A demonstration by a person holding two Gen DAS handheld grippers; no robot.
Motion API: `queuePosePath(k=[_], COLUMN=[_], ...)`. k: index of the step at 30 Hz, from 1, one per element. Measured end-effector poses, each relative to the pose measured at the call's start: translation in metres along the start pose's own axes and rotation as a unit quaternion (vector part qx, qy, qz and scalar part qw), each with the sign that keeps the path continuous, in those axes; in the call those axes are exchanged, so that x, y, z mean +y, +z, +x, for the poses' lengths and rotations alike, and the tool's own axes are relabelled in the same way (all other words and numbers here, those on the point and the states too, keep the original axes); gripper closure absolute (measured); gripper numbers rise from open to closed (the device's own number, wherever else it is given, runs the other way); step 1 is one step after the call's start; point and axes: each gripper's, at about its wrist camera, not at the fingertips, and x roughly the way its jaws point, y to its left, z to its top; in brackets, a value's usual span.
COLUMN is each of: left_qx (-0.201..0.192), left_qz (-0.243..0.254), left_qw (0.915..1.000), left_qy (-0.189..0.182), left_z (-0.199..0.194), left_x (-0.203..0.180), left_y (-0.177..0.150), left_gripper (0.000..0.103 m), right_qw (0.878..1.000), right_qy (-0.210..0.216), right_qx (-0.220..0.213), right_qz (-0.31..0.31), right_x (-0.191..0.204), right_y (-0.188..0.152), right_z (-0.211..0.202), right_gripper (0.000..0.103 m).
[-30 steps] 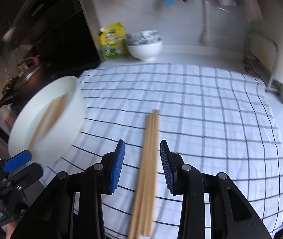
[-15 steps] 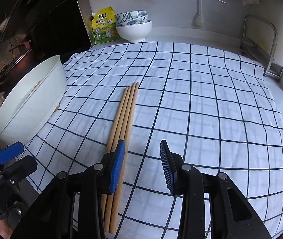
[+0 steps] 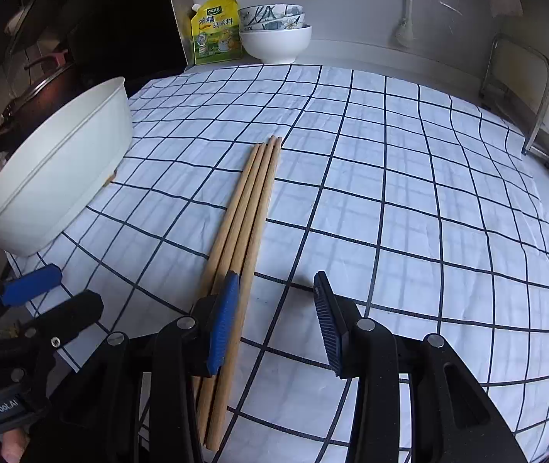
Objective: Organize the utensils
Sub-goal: 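Push single chopsticks out of the row with the left tool while the right tool does the same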
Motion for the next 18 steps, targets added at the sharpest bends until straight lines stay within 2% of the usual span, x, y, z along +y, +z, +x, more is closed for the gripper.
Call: queuePosePath(k=[8,12,15,18], left_qx=[0.003,0.004,0.004,0.005], left_qz=[-0.004,-0.004,-0.001,0.010], left_qw=[1.0000,1.0000,1.0000,0.9999], left_qy=[0.003,0.000,-0.003,0.002], left_z=[0.001,0.002,0.004,0.011], left_x=[0.002,-0.002,-0.008,-0.018], left_y=[0.000,0.001,0.002,0.002], left_gripper=[0.030,0.027,0.023,0.022], right_qw=[0.999,0.999,0.999,1.000], right_qy=[-0.024,-0.025,-0.018,-0.018], right_qx=[0.003,0.003,0.004,0.005], right_qz=[-0.034,-0.041,-0.031,-0.021], right_x=[0.011,0.014,0.007,-0.002], right_y=[-0.003,-0.003,-0.003,-0.003], right_z=[0.003,0.002,0.001,0.000], right_gripper=[0.065,0.096,0.096,0.096])
